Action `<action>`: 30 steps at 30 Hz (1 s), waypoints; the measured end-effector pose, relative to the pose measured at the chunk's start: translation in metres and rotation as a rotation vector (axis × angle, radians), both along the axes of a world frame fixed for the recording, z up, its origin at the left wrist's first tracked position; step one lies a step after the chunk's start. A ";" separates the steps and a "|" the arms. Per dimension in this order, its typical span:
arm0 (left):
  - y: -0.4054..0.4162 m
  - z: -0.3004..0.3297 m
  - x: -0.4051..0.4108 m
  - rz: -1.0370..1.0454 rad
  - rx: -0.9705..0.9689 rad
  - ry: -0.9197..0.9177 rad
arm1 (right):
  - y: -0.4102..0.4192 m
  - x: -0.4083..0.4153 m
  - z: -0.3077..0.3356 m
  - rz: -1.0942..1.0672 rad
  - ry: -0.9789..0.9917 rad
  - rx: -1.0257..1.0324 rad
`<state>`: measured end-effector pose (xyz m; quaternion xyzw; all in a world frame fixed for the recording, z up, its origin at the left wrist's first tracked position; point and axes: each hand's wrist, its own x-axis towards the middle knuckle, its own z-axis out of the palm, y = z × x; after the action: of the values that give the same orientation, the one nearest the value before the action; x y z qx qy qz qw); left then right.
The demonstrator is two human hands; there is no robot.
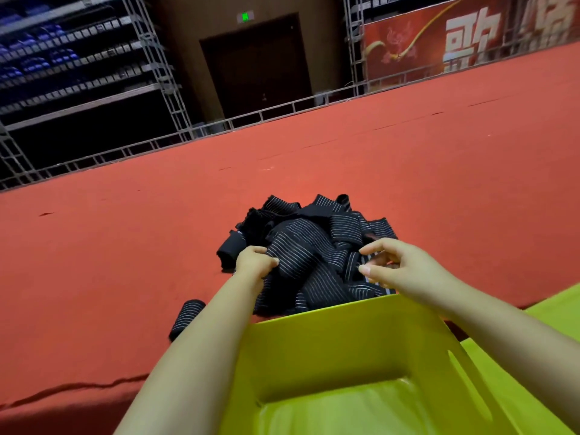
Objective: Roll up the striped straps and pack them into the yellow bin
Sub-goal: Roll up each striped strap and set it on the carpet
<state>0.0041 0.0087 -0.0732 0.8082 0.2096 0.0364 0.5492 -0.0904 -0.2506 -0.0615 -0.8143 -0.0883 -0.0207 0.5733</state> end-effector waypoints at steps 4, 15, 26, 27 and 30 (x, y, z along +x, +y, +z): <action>0.004 0.009 -0.007 -0.001 -0.042 -0.102 | 0.011 0.009 -0.003 -0.006 0.049 0.002; -0.027 0.100 -0.062 -0.284 -0.346 -0.394 | 0.046 0.027 -0.004 -0.043 0.140 -0.187; -0.024 0.127 -0.108 -0.270 -0.463 -0.389 | 0.019 0.042 -0.004 -0.186 0.271 0.307; -0.022 0.125 -0.108 -0.262 -0.435 -0.341 | 0.018 0.043 -0.002 -0.180 0.261 0.358; -0.021 0.113 -0.111 -0.371 -0.269 -0.130 | 0.017 0.039 0.009 -0.130 0.227 0.449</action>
<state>-0.1069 -0.0120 0.0400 0.7483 0.0248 -0.0415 0.6616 -0.0513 -0.2340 -0.0528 -0.6679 0.0357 0.0148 0.7433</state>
